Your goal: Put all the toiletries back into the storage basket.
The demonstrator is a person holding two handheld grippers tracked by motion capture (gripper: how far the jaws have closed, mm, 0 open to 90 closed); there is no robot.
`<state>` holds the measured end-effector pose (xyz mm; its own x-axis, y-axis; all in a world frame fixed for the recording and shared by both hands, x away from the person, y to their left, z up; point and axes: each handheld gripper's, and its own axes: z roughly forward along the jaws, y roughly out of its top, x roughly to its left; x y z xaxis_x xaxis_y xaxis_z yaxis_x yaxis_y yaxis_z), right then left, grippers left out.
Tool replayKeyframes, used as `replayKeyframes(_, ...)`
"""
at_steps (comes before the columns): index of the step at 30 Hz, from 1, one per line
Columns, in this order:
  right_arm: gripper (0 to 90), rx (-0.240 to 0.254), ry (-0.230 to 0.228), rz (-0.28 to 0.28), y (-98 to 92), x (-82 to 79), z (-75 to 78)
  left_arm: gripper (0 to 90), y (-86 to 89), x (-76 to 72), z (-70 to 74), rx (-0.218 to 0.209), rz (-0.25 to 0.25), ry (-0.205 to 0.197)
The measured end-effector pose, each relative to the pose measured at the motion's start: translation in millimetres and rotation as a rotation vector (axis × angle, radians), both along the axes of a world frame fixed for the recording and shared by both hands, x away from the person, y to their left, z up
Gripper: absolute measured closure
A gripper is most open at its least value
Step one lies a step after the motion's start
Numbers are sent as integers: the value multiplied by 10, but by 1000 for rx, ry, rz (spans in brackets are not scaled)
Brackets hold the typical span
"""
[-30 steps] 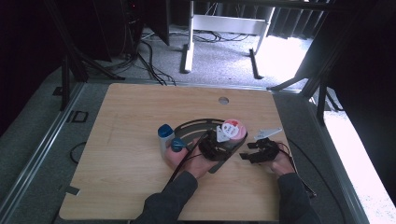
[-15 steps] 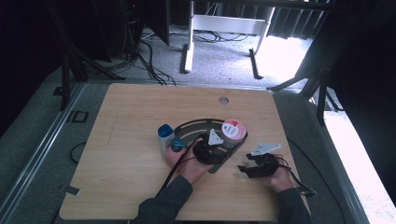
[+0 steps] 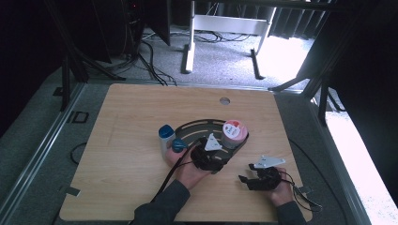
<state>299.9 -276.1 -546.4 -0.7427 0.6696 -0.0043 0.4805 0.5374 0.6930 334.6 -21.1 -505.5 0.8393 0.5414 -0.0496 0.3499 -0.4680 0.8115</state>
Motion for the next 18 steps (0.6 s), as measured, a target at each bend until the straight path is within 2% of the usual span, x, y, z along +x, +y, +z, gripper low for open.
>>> replayKeyframes(4, 312, -4, 0, -7, 12, -25, -35, 431, 37, -49, 12, -6, 2, -5)
replayKeyframes(6, 311, -7, 0, -11, 15, -31, -55, 451, 57, -60, 18, 4, 15, 7)
replayKeyframes(11, 294, 1, -6, -25, 24, -43, -76, 453, 104, -83, 33, -5, 34, 30)
replayKeyframes(18, 286, 14, -22, -28, 28, -72, -97, 463, 132, -164, 88, -12, 33, 16)
